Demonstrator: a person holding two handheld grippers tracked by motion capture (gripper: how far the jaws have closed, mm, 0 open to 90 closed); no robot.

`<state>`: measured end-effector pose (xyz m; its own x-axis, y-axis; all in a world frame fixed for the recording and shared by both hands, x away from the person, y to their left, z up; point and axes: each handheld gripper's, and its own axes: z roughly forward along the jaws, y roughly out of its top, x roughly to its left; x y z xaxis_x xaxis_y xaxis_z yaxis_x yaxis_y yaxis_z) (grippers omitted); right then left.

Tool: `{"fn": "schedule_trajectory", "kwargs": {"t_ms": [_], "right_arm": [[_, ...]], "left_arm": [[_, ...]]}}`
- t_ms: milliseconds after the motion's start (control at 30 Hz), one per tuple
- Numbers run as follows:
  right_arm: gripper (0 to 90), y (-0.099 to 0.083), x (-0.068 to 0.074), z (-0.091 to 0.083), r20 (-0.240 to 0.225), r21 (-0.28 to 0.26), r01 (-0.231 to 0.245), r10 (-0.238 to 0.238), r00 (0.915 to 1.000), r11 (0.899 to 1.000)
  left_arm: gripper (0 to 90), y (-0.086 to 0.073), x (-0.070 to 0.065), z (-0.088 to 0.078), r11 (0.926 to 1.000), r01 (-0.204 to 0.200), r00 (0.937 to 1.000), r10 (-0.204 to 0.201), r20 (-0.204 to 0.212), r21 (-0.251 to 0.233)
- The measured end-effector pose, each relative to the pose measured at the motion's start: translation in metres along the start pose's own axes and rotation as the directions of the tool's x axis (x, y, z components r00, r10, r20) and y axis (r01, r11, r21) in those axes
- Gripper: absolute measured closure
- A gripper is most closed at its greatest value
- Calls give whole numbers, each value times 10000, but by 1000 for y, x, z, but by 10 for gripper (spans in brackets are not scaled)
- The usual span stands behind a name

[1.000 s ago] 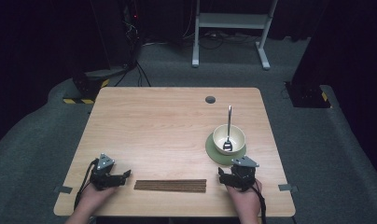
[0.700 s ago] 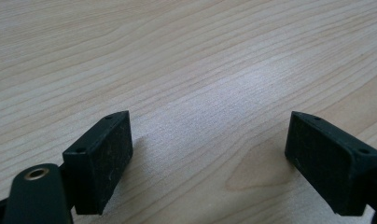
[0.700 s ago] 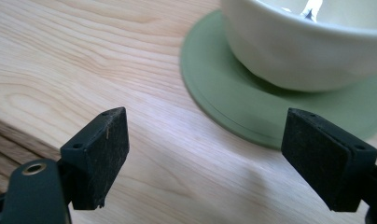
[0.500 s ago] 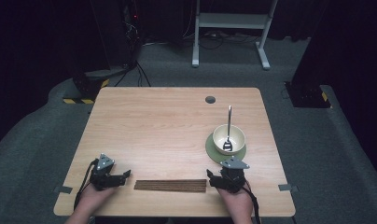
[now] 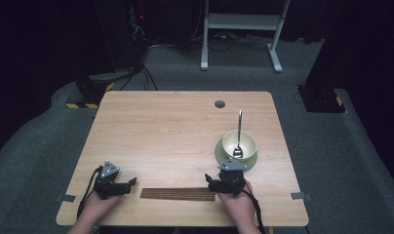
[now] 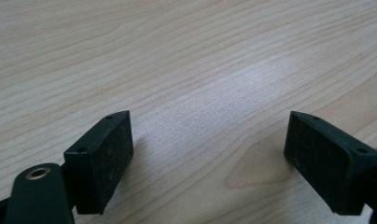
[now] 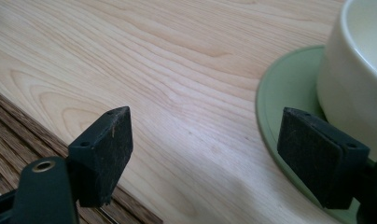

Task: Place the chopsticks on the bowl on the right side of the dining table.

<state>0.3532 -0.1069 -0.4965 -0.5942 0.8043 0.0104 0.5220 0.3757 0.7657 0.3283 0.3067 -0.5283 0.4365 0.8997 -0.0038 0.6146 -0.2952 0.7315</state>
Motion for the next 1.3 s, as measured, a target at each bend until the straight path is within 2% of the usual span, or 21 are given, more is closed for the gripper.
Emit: {"fn": "schedule_trajectory", "kwargs": {"t_ms": [67, 200, 233, 333, 400, 700, 833, 967, 1300], "right_arm": [[213, 1, 2, 1, -275, 67, -157, 159, 9995, 9999], [246, -2, 8, 0, -739, 170, 4, 9, 9973, 9999], [288, -5, 11, -1, -1038, 216, -7, 29, 9946, 9998], [355, -9, 15, 0, -1305, 471, 152, -89, 9914, 9988], [387, -10, 16, 0, -1520, 532, 71, 11, 9884, 9986], [420, -15, 19, 5, -1310, 984, 398, -267, 9910, 9944], [438, -16, 20, 6, -1247, 982, 492, -367, 9915, 9940], [457, -16, 21, 8, -1355, 1066, 601, -454, 9897, 9925], [479, -14, 19, 11, -1216, 1034, 465, -338, 9920, 9935]], "left_arm": [[153, 0, 0, 0, 10000, 14, 10000, -14, -4, -6], [153, 0, 0, 0, 10000, 9, 10000, -9, -24, -2], [153, 0, 0, 0, 10000, 1, 10000, -1, 10, -4], [152, 0, 0, 0, 10000, 8, 10000, -8, -3, -4], [153, 0, 0, 0, 10000, 9, 10000, -9, -5, -4], [152, 1, 1, 1, 10000, -43, 9999, 43, 96, 2], [152, 1, 1, 1, 10000, -47, 9999, 47, 99, 3], [153, 1, 1, 1, 10000, -64, 9999, 64, 106, -5], [154, 1, 1, 1, 10000, -61, 9999, 61, 107, -9]]}}
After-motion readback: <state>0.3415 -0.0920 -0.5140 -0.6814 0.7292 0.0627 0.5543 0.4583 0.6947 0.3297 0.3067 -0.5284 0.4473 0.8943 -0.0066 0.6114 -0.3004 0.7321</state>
